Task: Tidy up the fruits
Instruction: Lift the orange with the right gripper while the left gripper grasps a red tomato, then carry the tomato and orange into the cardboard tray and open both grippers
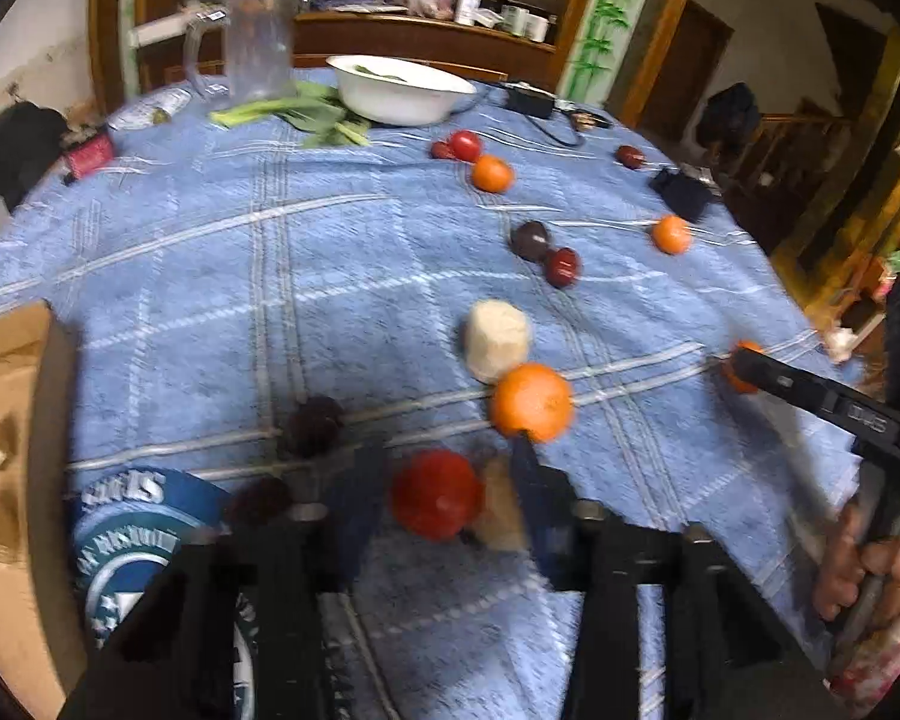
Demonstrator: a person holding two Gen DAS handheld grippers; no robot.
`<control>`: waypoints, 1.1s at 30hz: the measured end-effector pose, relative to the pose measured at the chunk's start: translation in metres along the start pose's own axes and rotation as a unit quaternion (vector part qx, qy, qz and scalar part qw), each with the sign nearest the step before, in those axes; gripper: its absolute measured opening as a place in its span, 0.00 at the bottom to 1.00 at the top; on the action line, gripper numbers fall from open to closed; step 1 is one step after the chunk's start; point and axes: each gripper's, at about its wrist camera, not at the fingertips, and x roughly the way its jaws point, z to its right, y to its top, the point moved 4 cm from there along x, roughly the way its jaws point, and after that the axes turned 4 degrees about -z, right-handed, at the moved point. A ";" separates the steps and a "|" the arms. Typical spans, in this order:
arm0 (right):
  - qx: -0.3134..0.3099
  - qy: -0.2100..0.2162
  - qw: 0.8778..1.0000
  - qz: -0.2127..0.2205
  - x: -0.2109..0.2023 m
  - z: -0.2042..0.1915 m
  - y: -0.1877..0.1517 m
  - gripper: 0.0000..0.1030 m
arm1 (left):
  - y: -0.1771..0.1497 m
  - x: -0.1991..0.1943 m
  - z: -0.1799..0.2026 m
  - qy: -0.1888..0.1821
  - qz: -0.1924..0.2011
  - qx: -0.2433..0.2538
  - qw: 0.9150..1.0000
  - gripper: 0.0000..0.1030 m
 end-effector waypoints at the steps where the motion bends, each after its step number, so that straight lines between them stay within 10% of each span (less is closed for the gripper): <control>1: 0.000 -0.001 1.000 0.000 0.000 0.000 0.000 0.35 | -0.004 -0.002 0.000 0.001 -0.004 0.006 1.000 0.34; 8: -0.002 0.003 1.000 -0.004 0.001 -0.001 0.000 0.35 | -0.050 -0.037 0.000 -0.015 -0.052 0.064 0.996 0.29; 20: -0.005 -0.008 1.000 -0.004 0.004 -0.001 0.000 0.35 | -0.062 -0.014 0.033 0.088 -0.027 0.182 0.979 0.46; 24: -0.010 -0.009 1.000 -0.005 0.005 -0.003 0.000 0.35 | -0.057 -0.020 0.021 0.076 -0.015 0.137 0.987 0.27; 33: -0.048 -0.055 0.996 0.045 -0.012 -0.014 -0.001 0.35 | -0.063 -0.069 0.001 0.040 0.046 0.050 0.997 0.27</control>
